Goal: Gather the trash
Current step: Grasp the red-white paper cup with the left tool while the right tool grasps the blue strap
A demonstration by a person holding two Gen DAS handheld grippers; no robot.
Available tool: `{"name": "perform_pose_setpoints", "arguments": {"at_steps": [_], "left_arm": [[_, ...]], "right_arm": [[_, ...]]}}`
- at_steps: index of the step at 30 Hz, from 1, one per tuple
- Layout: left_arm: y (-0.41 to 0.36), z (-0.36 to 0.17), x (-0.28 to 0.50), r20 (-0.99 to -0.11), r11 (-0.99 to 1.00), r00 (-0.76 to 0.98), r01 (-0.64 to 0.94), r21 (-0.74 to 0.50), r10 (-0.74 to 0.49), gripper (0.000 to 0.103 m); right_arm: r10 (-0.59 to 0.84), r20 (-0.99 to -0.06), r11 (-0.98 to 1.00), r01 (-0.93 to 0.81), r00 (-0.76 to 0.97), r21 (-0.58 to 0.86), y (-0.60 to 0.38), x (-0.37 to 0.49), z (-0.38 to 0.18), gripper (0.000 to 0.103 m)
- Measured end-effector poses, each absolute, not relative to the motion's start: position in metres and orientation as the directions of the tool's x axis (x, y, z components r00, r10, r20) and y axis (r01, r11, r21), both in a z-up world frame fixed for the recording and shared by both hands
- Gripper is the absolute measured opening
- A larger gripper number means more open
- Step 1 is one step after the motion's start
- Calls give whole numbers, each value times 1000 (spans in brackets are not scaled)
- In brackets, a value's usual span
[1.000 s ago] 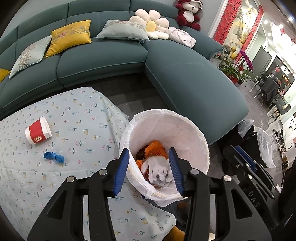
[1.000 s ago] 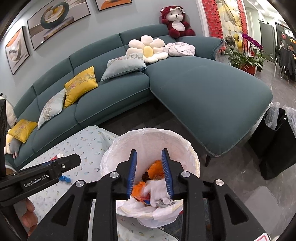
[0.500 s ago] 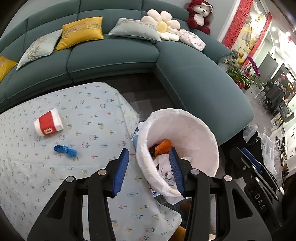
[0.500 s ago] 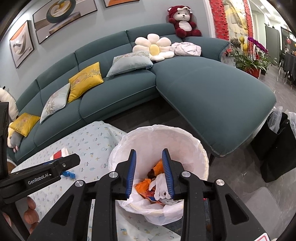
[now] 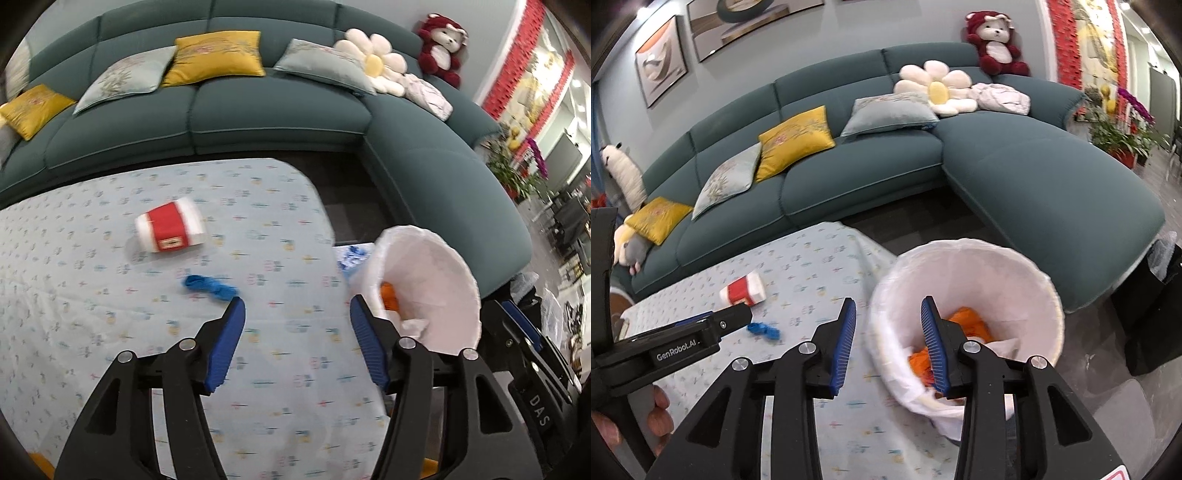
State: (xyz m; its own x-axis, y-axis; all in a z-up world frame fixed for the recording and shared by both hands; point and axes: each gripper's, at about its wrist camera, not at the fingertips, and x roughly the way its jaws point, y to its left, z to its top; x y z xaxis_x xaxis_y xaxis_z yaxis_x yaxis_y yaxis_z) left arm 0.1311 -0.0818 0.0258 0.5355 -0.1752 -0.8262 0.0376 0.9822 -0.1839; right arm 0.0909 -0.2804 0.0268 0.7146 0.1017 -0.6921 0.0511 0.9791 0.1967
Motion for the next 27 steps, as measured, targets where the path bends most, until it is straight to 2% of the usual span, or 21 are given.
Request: {"name": "perform_pose_setpoints", "arguments": {"at_steps": [16, 19, 27], "left_arm": [[23, 9, 124, -840, 982, 534, -92, -165, -92, 63], [43, 3, 124, -841, 984, 536, -103, -145, -68, 65], [95, -25, 141, -852, 977, 523, -156, -142, -40, 67]], "right_arm": [[184, -736, 981, -80, 651, 175, -185, 103, 7, 38], [198, -749, 980, -105, 632, 169, -165, 107, -3, 45], [240, -792, 970, -168, 561, 175, -118, 134, -40, 45]]}}
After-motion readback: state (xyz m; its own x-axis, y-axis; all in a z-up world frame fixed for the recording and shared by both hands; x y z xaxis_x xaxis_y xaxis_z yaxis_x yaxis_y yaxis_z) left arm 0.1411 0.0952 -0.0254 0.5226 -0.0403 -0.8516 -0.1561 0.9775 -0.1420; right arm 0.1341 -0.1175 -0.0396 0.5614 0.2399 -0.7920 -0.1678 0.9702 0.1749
